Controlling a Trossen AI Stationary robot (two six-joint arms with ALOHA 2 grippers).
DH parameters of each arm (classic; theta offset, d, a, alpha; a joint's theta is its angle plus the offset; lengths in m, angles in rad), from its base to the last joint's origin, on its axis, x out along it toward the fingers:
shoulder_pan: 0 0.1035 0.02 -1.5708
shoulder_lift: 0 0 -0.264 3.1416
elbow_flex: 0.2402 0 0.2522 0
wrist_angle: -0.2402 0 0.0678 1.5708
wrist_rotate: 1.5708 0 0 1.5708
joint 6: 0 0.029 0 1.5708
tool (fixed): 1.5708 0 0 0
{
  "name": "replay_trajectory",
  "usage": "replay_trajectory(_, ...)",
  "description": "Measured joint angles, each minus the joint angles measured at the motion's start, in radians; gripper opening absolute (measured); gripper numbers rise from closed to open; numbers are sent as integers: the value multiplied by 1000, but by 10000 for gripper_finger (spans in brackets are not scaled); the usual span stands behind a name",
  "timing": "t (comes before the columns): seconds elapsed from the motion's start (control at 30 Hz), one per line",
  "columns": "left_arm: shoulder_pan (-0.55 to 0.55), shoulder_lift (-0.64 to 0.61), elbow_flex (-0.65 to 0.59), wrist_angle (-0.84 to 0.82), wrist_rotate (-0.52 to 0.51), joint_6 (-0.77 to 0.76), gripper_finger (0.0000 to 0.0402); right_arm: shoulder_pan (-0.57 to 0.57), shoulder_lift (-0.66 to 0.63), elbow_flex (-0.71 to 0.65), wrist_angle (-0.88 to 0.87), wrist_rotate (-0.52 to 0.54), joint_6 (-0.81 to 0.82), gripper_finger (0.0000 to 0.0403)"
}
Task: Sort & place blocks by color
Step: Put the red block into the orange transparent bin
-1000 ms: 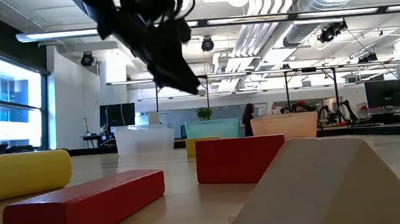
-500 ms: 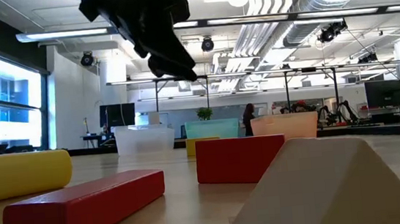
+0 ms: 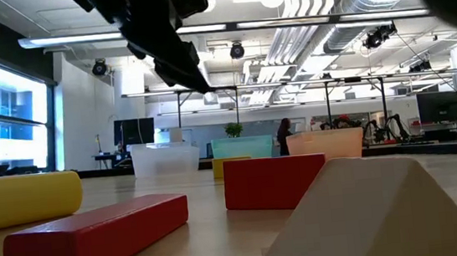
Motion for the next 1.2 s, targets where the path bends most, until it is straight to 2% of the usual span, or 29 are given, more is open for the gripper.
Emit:
replay_trajectory(0.23, -42, 1, 0, -40, 0, 42, 216, 1, 3, -2, 21, 10, 86, 102)
replay_trajectory(0.33, -62, 1, 0, -68, -1, 44, 216, 2, 3, -2, 21, 18, 116, 69)
replay_trajectory(0.47, -98, 1, 0, -105, -3, 45, 216, 1, -1, -3, 20, 13, 126, 69)
replay_trajectory(0.63, -150, 1, 0, -116, -76, 53, 216, 0, 10, 58, -75, 24, 201, 69)
replay_trajectory(0.93, -208, 1, 0, -33, -158, 87, 216, -12, 4, 251, -198, 324, 244, 69)
replay_trajectory(1.2, -232, 1, 0, 87, -169, 79, 216, -76, 4, 375, -217, 568, 92, 69)
